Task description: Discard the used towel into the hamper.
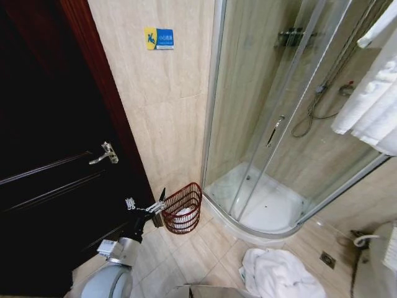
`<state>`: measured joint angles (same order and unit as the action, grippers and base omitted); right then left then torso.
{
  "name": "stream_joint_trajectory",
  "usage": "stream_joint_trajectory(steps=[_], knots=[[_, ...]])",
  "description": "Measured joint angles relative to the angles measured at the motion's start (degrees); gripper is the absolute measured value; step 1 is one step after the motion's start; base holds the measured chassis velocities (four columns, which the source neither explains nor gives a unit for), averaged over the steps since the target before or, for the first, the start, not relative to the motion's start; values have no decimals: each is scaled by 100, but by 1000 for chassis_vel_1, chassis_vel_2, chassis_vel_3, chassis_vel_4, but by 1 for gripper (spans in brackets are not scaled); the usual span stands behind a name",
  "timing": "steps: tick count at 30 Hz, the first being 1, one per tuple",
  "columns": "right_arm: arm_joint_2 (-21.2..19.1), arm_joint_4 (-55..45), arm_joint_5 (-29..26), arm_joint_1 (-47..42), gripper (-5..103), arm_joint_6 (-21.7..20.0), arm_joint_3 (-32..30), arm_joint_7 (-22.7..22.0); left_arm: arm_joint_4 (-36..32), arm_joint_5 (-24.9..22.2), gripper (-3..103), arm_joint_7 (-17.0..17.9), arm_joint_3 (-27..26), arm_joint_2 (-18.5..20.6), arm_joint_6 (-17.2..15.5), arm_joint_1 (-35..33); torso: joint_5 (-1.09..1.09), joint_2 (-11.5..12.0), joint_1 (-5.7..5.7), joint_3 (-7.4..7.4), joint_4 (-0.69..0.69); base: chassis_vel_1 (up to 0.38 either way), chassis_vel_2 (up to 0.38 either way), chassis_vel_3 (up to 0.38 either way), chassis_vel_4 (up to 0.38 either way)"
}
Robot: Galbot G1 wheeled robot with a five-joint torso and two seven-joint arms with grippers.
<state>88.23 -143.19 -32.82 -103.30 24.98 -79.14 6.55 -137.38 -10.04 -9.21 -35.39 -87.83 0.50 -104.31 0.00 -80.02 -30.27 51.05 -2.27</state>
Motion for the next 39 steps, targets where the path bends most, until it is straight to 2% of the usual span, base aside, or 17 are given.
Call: stream_joint_trajectory(steps=[15, 16, 17, 22, 23, 25, 30, 32, 33, 34, 35, 37, 39], knots=[[-44, -5, -71, 76, 100, 165, 64, 182, 0, 0, 99, 0, 1, -2, 0, 1, 2, 0, 0, 0, -2, -49, -188, 55, 183], [-44, -6, -69, 77, 100, 180, 64, 197, 1, 0, 99, 0, 1, -1, 0, 1, -5, 0, 0, 0, 0, 73, -231, -106, 242], [-44, -5, -68, 80, 100, 187, 66, 204, 0, 0, 99, 0, 0, -1, 0, 1, 2, 1, 0, 0, -2, 172, -231, -106, 208], [-56, 0, -64, 97, 100, 189, 66, 210, 0, 0, 99, 0, 0, 0, 0, 1, -2, 0, 1, 0, 1, 210, -218, -206, 200], [-59, 1, -64, 102, 100, 187, 67, 209, 0, 0, 99, 0, 0, 0, 0, 1, 4, 0, 1, 0, 0, 252, -228, -279, 189], [-60, 0, -64, 104, 100, 188, 67, 209, 0, 0, 99, 0, -1, 1, 0, 1, -5, 0, 0, 0, -1, 296, -239, -278, 242], [-50, 20, -63, 98, 100, 183, 64, 194, 1, 0, 99, 0, -1, 0, 0, 1, 5, 0, 2, 0, 0, 293, -255, -300, 269], [-41, 19, -54, 93, 100, 160, 68, 147, 1, 0, 99, 1, -2, 2, 0, 0, -9, -2, 5, -2, 1, 238, -251, -194, 278], [-39, 19, -46, 94, 100, 153, 74, 137, 0, 0, 99, 0, -2, 0, 0, -3, 1, -4, 7, -3, -1, 92, -207, -160, 277], [-39, 19, -46, 94, 100, 153, 74, 137, 0, 0, 99, 0, -2, 0, 0, -3, 1, -4, 7, -3, -1, 92, -207, -160, 277], [-38, 17, -32, 96, 100, 150, 80, 126, 1, 0, 99, -1, 1, 0, 0, -1, 4, -5, 8, -4, 4, 92, -146, -102, 174], [-38, 9, 0, 109, 100, 146, 106, 115, 1, 0, 99, 1, -1, 0, 0, -3, 1, -3, 6, -2, -5, -188, -103, -47, 182], [-39, 5, 23, 119, 100, 145, 121, 105, 1, 0, 99, 1, -1, 0, 0, -2, -7, -3, 5, -2, -4, -88, -60, 54, 152]])
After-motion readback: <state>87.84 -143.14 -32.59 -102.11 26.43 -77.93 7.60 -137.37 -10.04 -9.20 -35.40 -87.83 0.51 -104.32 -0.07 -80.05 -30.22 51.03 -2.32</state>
